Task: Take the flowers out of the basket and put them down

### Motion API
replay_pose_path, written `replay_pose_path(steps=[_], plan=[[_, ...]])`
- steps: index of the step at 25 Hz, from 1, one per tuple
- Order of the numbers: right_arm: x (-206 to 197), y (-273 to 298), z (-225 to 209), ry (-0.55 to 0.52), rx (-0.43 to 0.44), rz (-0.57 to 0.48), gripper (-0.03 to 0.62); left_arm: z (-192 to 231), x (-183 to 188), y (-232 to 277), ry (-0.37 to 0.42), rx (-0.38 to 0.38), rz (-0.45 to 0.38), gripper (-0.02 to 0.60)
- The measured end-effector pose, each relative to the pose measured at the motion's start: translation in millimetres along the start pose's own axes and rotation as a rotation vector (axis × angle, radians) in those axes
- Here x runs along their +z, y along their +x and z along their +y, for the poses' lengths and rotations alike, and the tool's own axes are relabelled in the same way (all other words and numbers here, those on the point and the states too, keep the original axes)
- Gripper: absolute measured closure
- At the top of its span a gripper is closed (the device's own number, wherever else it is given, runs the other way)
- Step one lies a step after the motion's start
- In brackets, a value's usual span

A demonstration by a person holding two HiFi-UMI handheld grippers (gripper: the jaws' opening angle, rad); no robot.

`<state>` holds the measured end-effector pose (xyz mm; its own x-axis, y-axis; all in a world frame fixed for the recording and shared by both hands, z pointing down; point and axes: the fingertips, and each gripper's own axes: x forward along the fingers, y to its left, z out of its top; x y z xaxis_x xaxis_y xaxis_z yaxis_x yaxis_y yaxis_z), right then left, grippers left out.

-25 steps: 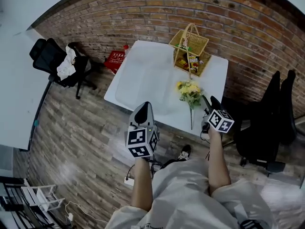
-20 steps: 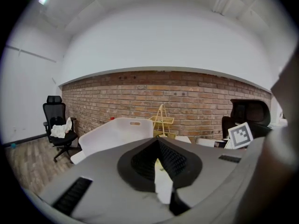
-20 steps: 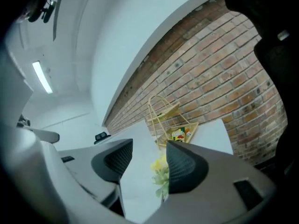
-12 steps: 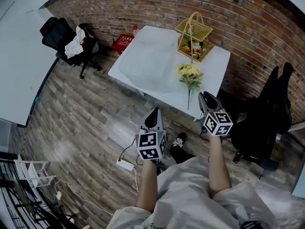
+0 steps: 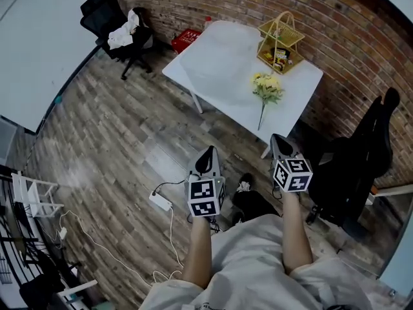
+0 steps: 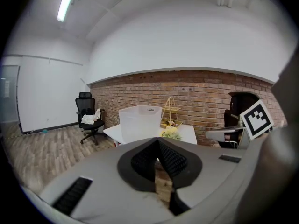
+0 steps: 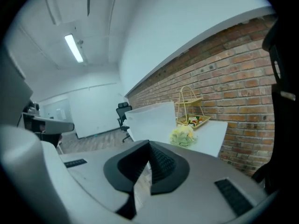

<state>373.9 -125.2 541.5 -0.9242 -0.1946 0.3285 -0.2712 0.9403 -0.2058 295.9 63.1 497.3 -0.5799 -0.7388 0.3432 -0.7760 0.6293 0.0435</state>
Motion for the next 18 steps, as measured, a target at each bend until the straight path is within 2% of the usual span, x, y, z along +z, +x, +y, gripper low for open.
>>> replay_pose_path(steps=[2, 6, 9, 13, 18], plan=[[-6, -3, 2, -0.018, 0.007, 0.042, 0.598, -9, -5, 1, -0.004, -0.005, 0.009, 0.557], [-3, 1, -14, 0.034, 0.026, 0.062, 0.599, -31, -5, 13, 0.03, -0.033, 0.03, 0.557], [13, 9, -26, 0.049, 0.035, 0.069, 0.599, -38, 17, 29, 0.056, -0.038, 0.008, 0.557], [28, 26, -34, 0.002, 0.074, 0.103, 0.6, -47, 42, 45, 0.065, -0.023, -0.017, 0.557], [58, 46, -35, -0.009, 0.126, 0.073, 0.6, -48, 63, 58, 0.096, 0.015, -0.039, 0.557]])
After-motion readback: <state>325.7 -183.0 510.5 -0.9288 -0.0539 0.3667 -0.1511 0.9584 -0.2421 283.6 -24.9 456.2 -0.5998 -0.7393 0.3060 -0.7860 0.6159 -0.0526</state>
